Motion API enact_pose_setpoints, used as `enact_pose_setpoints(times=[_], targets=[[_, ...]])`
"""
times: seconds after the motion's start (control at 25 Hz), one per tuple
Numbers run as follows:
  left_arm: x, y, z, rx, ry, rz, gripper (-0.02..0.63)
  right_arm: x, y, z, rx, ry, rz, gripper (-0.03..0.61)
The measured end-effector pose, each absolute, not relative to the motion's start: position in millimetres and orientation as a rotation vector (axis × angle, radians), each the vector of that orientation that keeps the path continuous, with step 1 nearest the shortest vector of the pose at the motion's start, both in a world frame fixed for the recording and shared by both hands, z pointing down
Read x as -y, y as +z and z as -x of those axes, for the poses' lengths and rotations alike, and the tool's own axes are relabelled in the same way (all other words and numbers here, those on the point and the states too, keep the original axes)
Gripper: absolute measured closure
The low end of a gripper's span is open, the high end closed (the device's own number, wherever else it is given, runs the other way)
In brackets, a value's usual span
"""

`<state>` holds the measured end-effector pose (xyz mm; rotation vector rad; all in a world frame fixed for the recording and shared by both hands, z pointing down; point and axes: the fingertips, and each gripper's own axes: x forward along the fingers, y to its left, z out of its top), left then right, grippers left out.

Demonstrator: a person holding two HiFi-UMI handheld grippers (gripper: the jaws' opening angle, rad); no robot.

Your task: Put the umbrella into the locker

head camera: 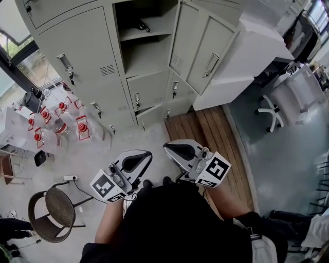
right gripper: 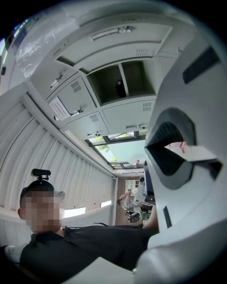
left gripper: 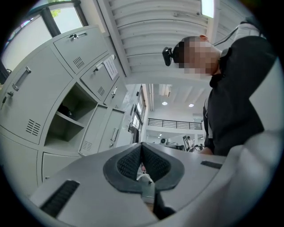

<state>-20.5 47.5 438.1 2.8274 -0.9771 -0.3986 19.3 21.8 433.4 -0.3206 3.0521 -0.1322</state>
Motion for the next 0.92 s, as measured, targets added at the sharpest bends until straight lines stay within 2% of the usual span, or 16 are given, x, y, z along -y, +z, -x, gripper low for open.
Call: enact_pose_setpoints(times=[0.4,0.92], targets=[[-42.8,448.7,0.1,0.929,-0.319,-2.819,0.598,-14.7,441.0,-43.8,-3.029,-0.160,0.349,0.569],[-38.7,451.9,10.3,0.952,-0.292,-2.811,0.598,-11.2,449.4,-30.9,-3.071,-0.162,0.318,0.569]])
